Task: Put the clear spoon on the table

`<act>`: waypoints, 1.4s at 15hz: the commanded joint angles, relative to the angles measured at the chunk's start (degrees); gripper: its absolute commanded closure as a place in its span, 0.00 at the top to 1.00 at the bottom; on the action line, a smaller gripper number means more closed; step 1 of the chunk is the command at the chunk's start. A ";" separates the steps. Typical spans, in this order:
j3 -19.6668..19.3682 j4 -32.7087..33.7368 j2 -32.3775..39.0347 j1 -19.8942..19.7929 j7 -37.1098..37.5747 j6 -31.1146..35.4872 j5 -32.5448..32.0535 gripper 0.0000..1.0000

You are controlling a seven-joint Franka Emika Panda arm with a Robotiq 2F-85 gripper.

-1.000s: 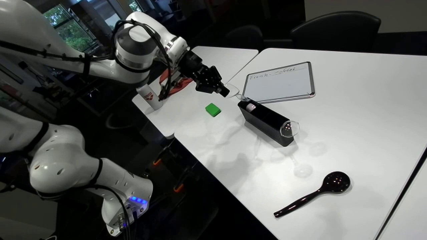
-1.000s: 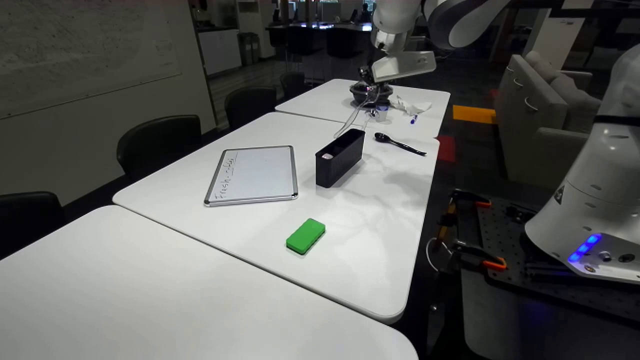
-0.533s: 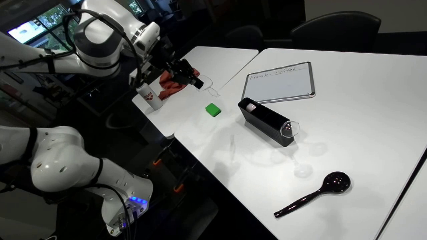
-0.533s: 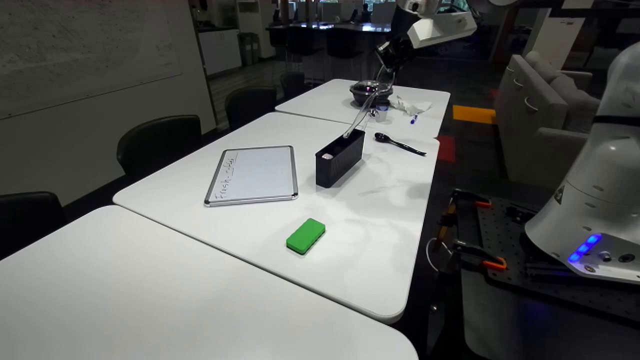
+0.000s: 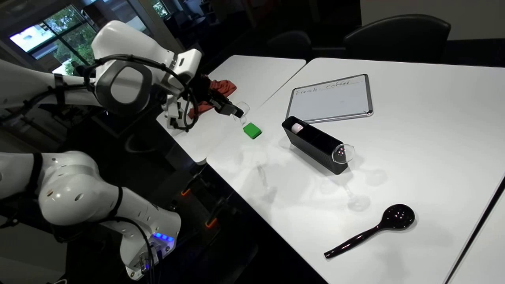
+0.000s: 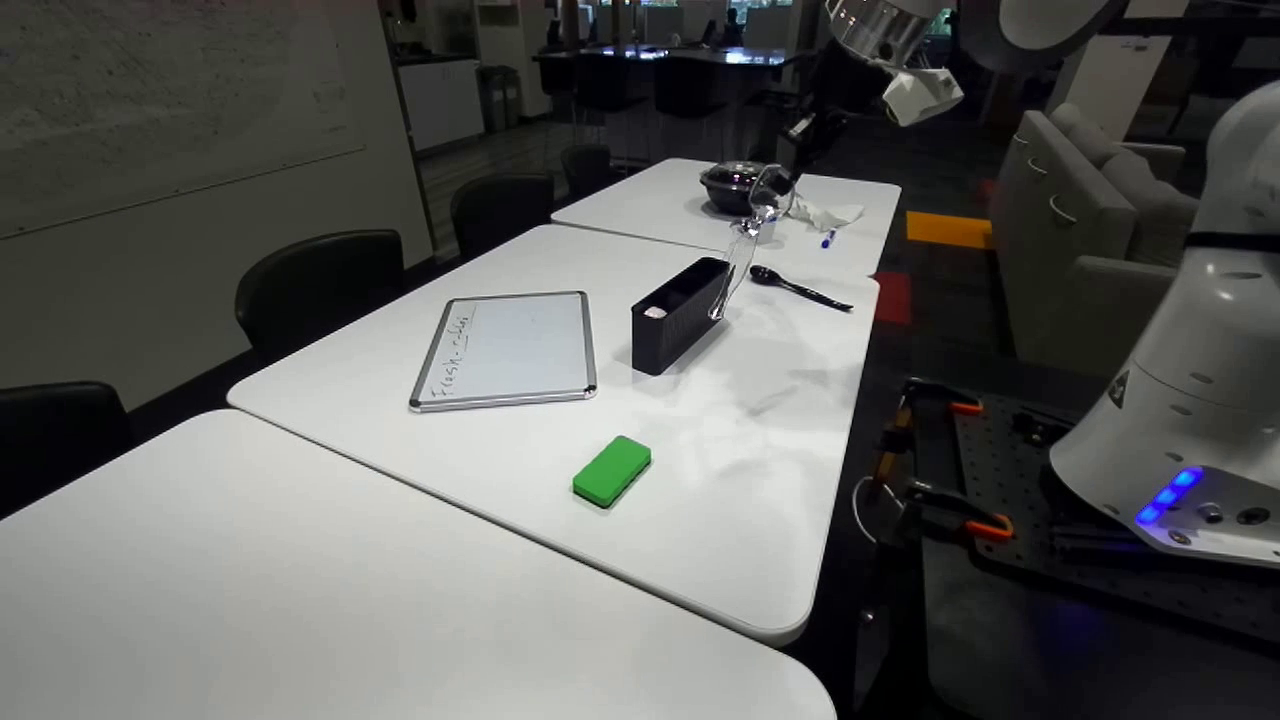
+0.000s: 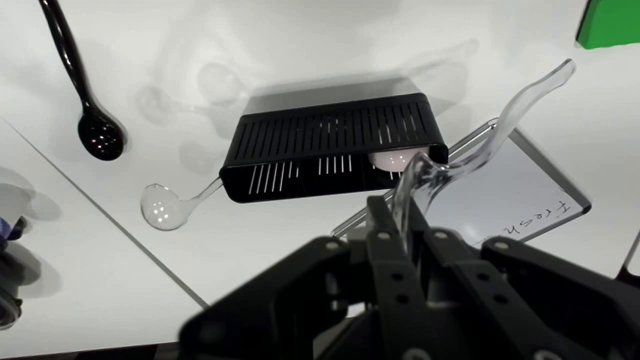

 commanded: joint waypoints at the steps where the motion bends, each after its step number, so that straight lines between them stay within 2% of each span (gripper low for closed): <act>1: -16.09 0.07 5.43 12.26 -15.88 6.18 6.96 0.02; 3: -26.43 0.27 5.32 21.00 -25.83 4.24 13.66 0.02; 5: -36.83 0.49 5.32 27.71 -34.66 2.45 17.84 0.02; 7: -43.56 0.51 6.04 31.21 -38.79 2.17 19.19 0.02; 12: -53.17 0.56 9.50 35.43 -39.54 4.15 19.13 0.02; 14: -56.64 1.29 11.00 38.36 -38.88 3.98 19.75 0.02; 19: -67.93 5.06 13.90 50.08 -37.62 1.49 22.25 0.02; 21: -70.24 6.04 15.93 54.46 -35.31 1.51 22.87 0.02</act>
